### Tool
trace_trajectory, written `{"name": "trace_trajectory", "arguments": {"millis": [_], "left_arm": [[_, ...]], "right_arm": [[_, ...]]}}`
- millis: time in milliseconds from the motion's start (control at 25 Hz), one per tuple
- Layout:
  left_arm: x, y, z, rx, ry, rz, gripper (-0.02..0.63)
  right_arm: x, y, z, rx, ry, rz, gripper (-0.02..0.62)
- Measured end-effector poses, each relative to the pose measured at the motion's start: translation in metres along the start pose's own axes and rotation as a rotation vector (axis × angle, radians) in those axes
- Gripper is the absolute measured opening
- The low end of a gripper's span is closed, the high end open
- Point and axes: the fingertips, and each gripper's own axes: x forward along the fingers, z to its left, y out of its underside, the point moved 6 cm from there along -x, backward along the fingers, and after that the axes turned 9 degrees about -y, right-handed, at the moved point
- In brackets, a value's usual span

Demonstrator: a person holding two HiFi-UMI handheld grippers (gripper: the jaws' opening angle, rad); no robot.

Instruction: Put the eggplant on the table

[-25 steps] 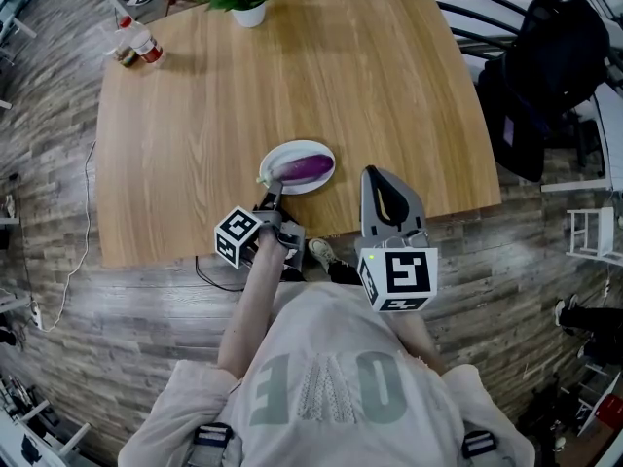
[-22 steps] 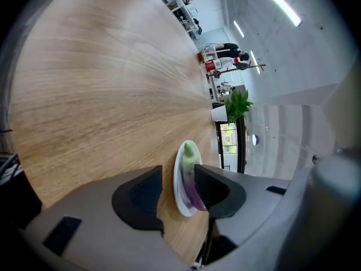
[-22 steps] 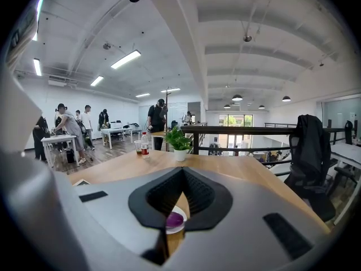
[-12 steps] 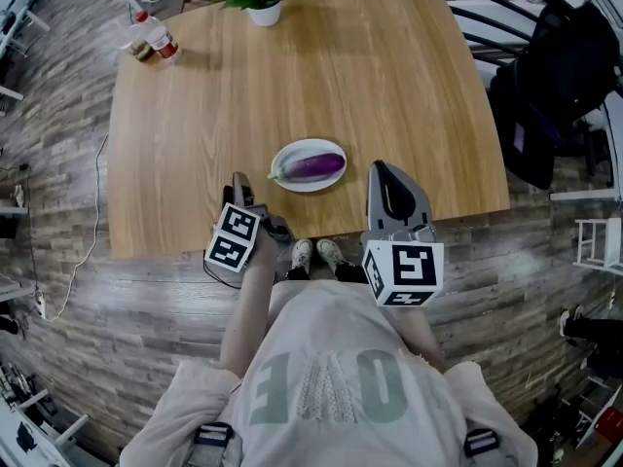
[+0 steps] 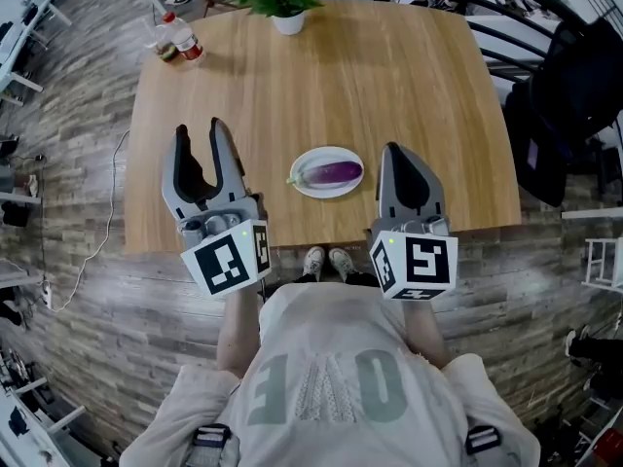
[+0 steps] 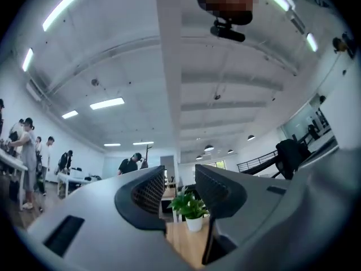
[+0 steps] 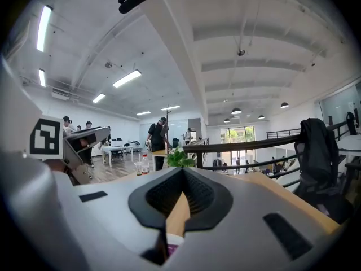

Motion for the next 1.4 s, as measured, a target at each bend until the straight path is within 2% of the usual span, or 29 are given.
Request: {"name": "trace_trajectory", "arguments": {"millis": [160,280,400,560,680,880,1400], "left_arm": [[-0.002,-0.047,-0.024,0.024,0.120,-0.088,0.172],[-0.005,-0.063,-0.044,0.018,0.183,-0.072,0.160],[-0.010,-0.066,-0.064,0.055,0.244,-0.055,0.009],[-0.019,-0.060,-0.086,0.056,0.336,-0.021,0.008],[-0.023,-0.060,-0.093,0.063,0.358,-0.022,0.009],[-0.021,-0.060,-0.096,0.074,0.373,-0.032,0.009],[-0.018,-0.058,-0.092,0.073,0.345,-0.032,0.009]], "right_arm": [[0.004,-0.026,0.017,-0.052,-0.065,-0.099,0.018],[0.006,-0.043,0.034,-0.088,-0.105,-0.156,0.018],[0.006,-0.054,0.046,-0.087,-0.137,-0.191,0.018],[0.001,-0.060,0.052,-0.101,-0.149,-0.200,0.018],[0.001,-0.062,0.055,-0.085,-0.150,-0.205,0.018],[0.002,-0.058,0.055,-0.119,-0.161,-0.182,0.018],[0.003,-0.061,0.053,-0.082,-0.152,-0.198,0.018]]}}
